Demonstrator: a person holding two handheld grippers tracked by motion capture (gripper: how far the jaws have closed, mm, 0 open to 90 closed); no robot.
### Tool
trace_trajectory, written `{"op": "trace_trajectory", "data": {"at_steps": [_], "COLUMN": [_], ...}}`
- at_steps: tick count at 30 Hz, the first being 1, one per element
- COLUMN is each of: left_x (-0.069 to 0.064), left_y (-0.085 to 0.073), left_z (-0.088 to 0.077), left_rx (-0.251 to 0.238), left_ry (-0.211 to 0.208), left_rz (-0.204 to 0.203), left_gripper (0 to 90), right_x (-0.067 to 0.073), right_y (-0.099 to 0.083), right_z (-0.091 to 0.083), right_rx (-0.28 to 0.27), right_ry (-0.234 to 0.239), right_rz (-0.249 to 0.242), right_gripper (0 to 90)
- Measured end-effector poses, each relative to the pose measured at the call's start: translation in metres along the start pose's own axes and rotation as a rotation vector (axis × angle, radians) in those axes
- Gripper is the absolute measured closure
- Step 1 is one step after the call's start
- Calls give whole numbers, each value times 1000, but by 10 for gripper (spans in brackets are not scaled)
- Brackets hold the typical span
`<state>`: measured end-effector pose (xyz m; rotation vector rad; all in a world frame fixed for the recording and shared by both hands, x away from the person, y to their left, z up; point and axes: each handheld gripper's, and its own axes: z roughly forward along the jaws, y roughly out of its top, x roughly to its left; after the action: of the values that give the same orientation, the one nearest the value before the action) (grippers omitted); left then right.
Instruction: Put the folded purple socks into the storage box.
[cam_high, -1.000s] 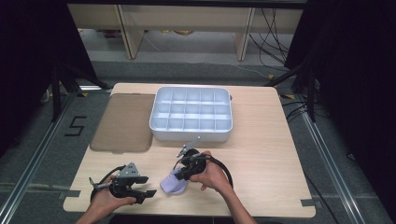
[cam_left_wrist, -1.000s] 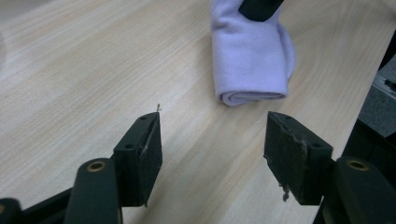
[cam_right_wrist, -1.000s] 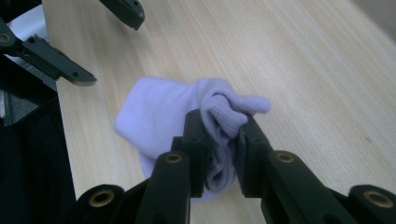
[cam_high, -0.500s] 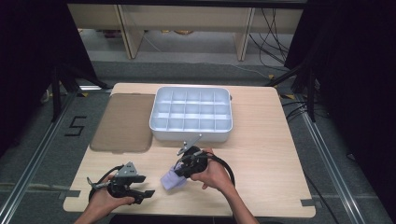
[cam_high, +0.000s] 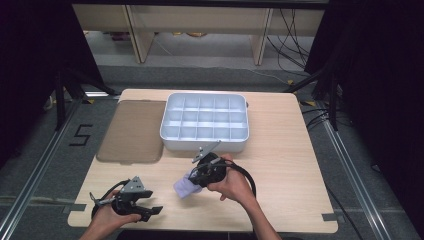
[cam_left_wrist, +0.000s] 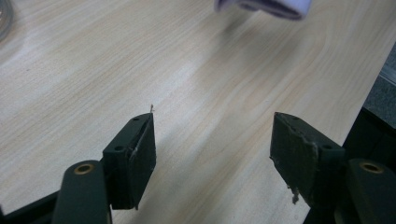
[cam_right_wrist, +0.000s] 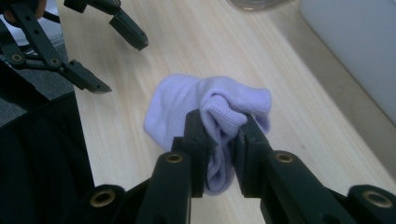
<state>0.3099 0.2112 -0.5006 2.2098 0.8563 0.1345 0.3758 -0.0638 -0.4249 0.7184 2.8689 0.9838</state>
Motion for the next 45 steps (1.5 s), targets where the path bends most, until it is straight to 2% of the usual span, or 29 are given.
{"op": "trace_trajectory", "data": {"at_steps": [1, 2, 3, 4, 5, 7, 8, 12, 13, 15, 16, 17, 19, 23, 24, 25, 26, 29, 30, 32, 33, 34, 35, 37, 38, 40, 43, 44, 45], "left_x": [1, 3, 3, 3, 5, 5, 6, 7, 8, 7, 7, 6, 7, 7, 7, 6, 6, 6, 8, 8, 8, 9, 8, 10, 9, 10, 9, 10, 11], "left_y": [-1, 0, -1, -1, -1, -1, -1, -1, -1, 0, -1, -1, 0, 0, -1, -1, -1, -1, 0, -1, -1, -1, -1, -1, -2, -1, -1, -1, -1], "left_z": [0, -2, 0, 0, -1, 0, -1, 0, -1, 0, 0, 1, 1, 2, 1, 2, 2, 2, 1, 2, 2, 2, 4, 2, 3, 3, 3, 2, 3], "left_rx": [4, 15, 8, 1, 9, 2, 9, 12, 25, 25, 20, 18, 18, 16, 23, 15, 4, 1, 21, 16, 23, 15, -2, 10, -6, 0, -6, 10, 13], "left_ry": [12, -1, 12, 6, 10, 3, 10, 5, -3, -3, -2, -5, 4, 3, -5, -4, 0, 3, 2, 3, 3, 14, 7, 18, 8, 10, 9, 17, 17], "left_rz": [-14, 7, -12, -16, -4, -26, -4, -7, 3, -1, -1, -20, 1, -3, -10, -19, -25, -22, 0, -2, 5, -2, -36, -16, -49, -28, -44, -17, -15], "left_gripper": [312, 312, 312, 312, 312, 312, 312, 312, 313, 313, 313, 313, 312, 311, 310, 309, 307, 301, 300, 298, 297, 298, 298, 297, 297, 297, 297, 297, 297], "right_x": [-2, -2, -3, -3, -5, -8, -9, -18, -19, -22, -27, -28, -31, -39, -42, -43, -45, -54, -55, -59, -62, -64, -64, -69, -72, -77, -81, -84, -86], "right_y": [1, 1, 2, 2, 3, 4, 5, 5, 4, 5, 6, 6, 8, 10, 11, 12, 12, 13, 13, 13, 13, 14, 14, 15, 16, 19, 21, 22, 23], "right_z": [-2, -4, -6, -9, -10, -17, -19, -26, -30, -34, -39, -42, -47, -58, -60, -64, -66, -77, -78, -83, -86, -90, -90, -94, -97, -104, -109, -111, -113], "right_rx": [-9, -3, 3, 21, 15, 32, 41, 48, 56, 59, 65, 67, 69, 75, 77, 79, 78, 81, 80, 82, 85, 88, 88, 85, 87, 85, 95, 91, 91], "right_ry": [-7, -9, -15, -22, -23, -42, -45, -67, -69, -81, -92, -97, -103, -130, -136, -141, -146, -162, -167, -172, -172, -187, -187, -202, -209, -227, -241, -235, -250], "right_rz": [-23, -18, -24, -7, -26, -12, 1, 12, 40, 42, 20, 43, 60, 55, 39, 63, 60, 71, 70, 99, 91, 114, 114, 102, 101, 130, 151, 147, 144], "right_gripper": [777, 777, 777, 778, 777, 778, 777, 778, 777, 777, 777, 777, 777, 777, 777, 777, 777, 777, 777, 777, 777, 777, 777, 777, 777, 777, 777, 777, 777]}}
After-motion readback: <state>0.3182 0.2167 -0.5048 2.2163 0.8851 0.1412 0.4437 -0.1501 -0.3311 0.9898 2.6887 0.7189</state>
